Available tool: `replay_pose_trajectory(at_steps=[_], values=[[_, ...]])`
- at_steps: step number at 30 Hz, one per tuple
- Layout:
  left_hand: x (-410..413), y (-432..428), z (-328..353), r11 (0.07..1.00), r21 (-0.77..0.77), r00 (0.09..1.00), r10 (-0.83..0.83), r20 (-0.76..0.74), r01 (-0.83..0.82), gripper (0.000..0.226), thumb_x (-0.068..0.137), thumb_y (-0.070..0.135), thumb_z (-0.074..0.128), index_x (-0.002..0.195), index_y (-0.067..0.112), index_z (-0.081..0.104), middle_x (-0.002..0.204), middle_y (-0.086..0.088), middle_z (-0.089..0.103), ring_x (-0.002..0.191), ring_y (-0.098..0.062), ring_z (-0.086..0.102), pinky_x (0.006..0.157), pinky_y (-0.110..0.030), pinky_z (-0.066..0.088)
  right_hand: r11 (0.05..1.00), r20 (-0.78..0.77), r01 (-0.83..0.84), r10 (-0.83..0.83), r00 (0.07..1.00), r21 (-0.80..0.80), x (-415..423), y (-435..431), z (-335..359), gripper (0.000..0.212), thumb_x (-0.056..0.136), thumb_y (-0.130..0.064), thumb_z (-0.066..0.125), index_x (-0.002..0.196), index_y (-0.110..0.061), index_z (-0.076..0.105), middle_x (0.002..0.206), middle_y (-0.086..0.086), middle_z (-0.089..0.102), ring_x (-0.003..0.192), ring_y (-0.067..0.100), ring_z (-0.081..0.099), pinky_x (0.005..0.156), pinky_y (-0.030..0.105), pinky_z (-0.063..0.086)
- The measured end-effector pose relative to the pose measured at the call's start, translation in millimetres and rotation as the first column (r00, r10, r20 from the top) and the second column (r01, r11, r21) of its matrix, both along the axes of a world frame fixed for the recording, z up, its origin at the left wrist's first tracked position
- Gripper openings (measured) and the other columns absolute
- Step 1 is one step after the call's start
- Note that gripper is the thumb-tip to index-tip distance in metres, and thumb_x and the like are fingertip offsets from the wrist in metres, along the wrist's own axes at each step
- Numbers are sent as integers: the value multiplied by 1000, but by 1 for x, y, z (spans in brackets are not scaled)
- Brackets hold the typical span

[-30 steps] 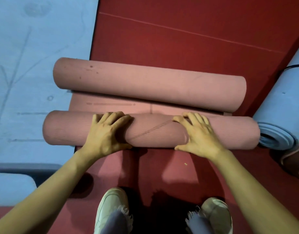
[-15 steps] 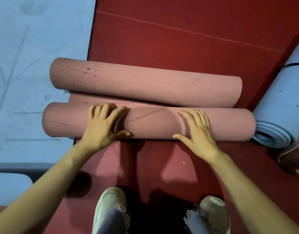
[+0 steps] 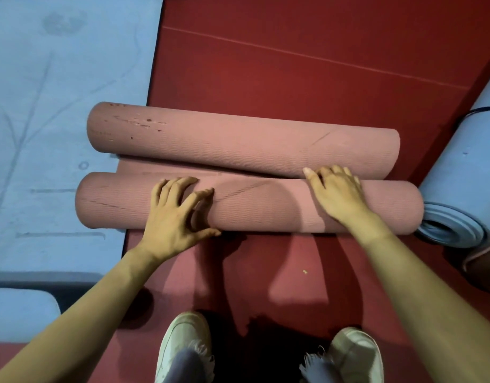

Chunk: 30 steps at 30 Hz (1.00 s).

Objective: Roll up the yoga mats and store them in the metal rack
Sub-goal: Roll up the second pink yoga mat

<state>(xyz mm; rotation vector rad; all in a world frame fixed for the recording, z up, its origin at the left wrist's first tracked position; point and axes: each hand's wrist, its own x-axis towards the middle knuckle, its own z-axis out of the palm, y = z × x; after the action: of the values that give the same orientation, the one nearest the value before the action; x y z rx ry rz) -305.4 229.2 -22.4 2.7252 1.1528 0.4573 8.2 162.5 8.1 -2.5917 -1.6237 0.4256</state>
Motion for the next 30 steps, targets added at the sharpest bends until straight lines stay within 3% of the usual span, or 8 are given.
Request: replay_pose_trajectory(at_steps=[7, 10, 15, 19, 22, 24, 27, 30], values=[[6, 25, 11, 994, -110, 999, -3, -33, -1, 90, 57, 83, 55, 121, 21, 59, 122, -11, 54, 112, -30, 49, 97, -43, 31, 996, -61, -87, 86, 994, -16, -2, 6, 3, 67, 96, -56, 24, 151, -28, -2, 159, 8, 4, 146, 20, -10, 115, 44, -10], [6, 27, 12, 992, -129, 999, -2, -32, -2, 90, 55, 82, 55, 122, 22, 58, 123, -9, 53, 113, -30, 48, 97, -43, 31, 992, -95, -119, 114, 989, -39, 0, 10, 6, 67, 96, -57, 28, 151, -26, 8, 160, 4, -2, 146, 18, -4, 116, 44, -2], [0, 1, 1, 997, -70, 1000, 15, 14, -14, 78, 62, 74, 60, 119, 21, 55, 125, -13, 50, 111, -33, 47, 98, -48, 30, 991, -65, -15, 24, 998, 131, -14, 5, 1, 44, 94, -48, 44, 118, -13, 56, 125, 16, 43, 121, 33, 35, 103, 44, 31], [-5, -8, -6, 999, -33, 999, 23, 39, -22, 71, 67, 71, 60, 118, 21, 54, 125, -14, 50, 115, -35, 46, 101, -48, 27, 994, 63, -106, 107, 992, -19, -22, -5, -7, 52, 98, -50, 26, 134, -20, 47, 138, 6, 47, 131, 24, 35, 108, 41, 20], [0, 3, 0, 999, -31, 999, 19, 25, -18, 75, 67, 73, 59, 118, 19, 59, 124, -13, 52, 113, -33, 47, 99, -46, 29, 994, -59, -109, 107, 993, -30, -13, 9, -1, 67, 97, -54, 26, 151, -23, 1, 160, 3, -2, 146, 18, -7, 115, 46, -8], [4, 17, 5, 999, -38, 1000, -7, 3, 7, 79, 70, 78, 52, 120, 17, 61, 123, -13, 54, 111, -32, 49, 97, -44, 32, 998, -118, -64, 63, 991, -1, -9, 20, 5, 70, 96, -54, 29, 150, -27, -8, 157, 2, -18, 144, 19, -18, 114, 51, -9], [10, 46, 11, 994, -110, 999, -30, -17, 27, 90, 69, 88, 37, 124, 22, 62, 125, -11, 55, 110, -33, 52, 94, -41, 34, 996, -111, -86, 84, 990, -15, -16, 17, 1, 63, 96, -56, 27, 150, -25, 18, 159, 6, 0, 146, 22, -6, 114, 51, -3], [21, 68, 17, 986, -162, 995, 49, 89, -34, 84, 63, 90, 38, 112, 28, 69, 117, -5, 55, 104, -29, 48, 87, -36, 30, 948, -11, -223, 231, 973, 227, -28, -6, -15, 67, 87, -58, 29, 139, -19, 44, 149, 12, 34, 140, 29, 24, 113, 46, 7]])
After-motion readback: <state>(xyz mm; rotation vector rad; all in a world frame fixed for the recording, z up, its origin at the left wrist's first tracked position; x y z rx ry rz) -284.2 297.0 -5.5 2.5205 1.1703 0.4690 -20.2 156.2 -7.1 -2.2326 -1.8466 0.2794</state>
